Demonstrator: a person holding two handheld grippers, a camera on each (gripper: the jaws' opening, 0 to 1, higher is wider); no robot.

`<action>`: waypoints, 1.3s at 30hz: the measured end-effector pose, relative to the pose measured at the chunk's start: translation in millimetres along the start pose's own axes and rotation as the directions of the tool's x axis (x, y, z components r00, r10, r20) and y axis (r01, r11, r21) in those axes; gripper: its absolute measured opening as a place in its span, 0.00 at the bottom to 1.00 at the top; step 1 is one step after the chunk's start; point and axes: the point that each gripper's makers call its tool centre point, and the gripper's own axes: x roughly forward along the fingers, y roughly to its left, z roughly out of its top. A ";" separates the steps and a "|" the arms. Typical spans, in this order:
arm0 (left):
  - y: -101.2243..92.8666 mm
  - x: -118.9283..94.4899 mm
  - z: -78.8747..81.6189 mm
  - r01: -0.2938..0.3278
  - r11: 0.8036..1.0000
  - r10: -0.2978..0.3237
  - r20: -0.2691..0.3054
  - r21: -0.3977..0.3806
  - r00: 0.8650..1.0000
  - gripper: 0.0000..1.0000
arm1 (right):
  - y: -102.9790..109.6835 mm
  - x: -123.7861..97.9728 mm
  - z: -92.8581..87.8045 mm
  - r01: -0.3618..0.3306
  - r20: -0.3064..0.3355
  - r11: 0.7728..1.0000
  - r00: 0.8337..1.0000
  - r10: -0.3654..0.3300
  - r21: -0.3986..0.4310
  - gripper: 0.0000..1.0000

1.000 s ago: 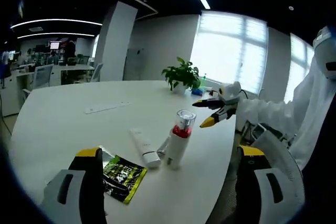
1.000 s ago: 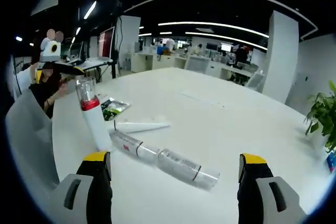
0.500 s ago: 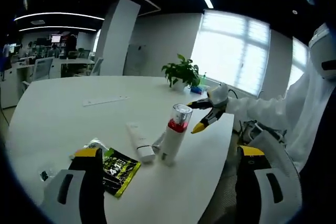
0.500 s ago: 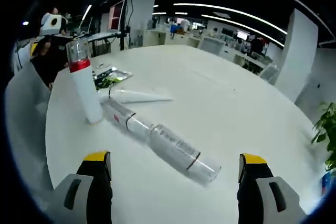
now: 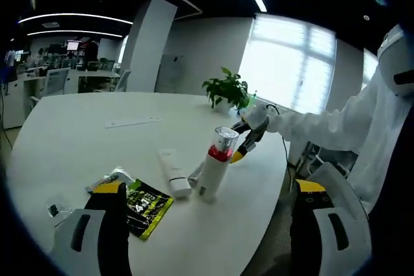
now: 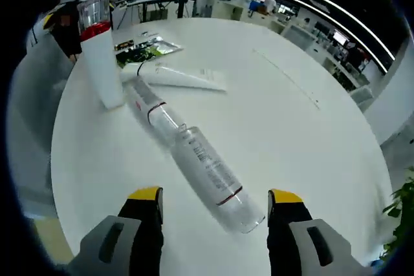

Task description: Arrange the skincare products in the storage area until every visible bottle or jar stands upright without overlapping.

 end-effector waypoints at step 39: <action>5.0 -3.5 -11.9 -0.027 0.999 0.027 -0.002 -0.036 1.000 0.99 | -2.9 18.9 -13.2 -0.220 -0.256 0.970 0.948 0.188 -0.105 0.12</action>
